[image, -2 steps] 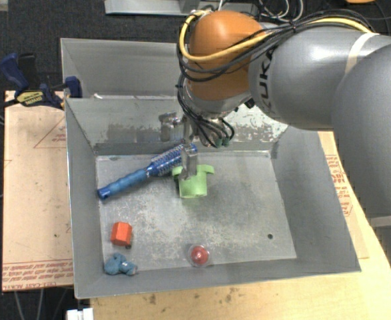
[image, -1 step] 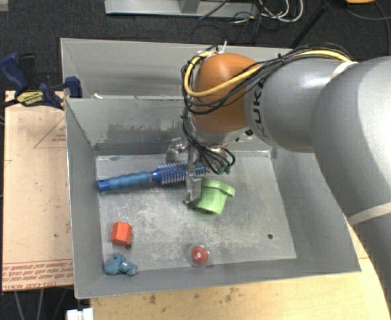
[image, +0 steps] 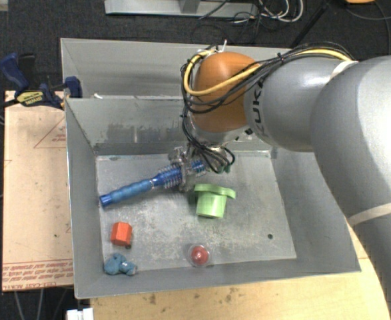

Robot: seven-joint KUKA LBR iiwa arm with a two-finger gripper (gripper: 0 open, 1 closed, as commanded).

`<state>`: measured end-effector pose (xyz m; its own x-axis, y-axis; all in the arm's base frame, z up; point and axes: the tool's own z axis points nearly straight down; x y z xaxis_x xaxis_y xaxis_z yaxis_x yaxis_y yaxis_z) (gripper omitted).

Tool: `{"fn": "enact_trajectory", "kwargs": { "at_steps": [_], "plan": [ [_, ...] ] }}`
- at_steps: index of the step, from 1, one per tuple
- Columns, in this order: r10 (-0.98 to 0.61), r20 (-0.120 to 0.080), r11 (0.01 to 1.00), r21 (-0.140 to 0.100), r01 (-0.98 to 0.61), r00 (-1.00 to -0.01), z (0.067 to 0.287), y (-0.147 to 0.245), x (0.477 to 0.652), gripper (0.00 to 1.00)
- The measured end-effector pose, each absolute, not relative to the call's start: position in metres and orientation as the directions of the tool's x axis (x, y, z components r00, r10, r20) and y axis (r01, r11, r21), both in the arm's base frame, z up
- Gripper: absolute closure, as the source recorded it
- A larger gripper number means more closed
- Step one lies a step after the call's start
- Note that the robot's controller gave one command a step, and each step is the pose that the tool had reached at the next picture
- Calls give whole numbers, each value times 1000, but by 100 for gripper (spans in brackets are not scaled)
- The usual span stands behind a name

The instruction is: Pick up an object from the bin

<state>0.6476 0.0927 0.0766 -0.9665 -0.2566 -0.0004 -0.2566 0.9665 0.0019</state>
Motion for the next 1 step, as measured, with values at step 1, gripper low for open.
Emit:
{"fn": "enact_trajectory", "kwargs": {
  "at_steps": [1],
  "plan": [
    [-290, -10, 957, 0, -290, -957, 211, 116, 632, 100]
  ]
}}
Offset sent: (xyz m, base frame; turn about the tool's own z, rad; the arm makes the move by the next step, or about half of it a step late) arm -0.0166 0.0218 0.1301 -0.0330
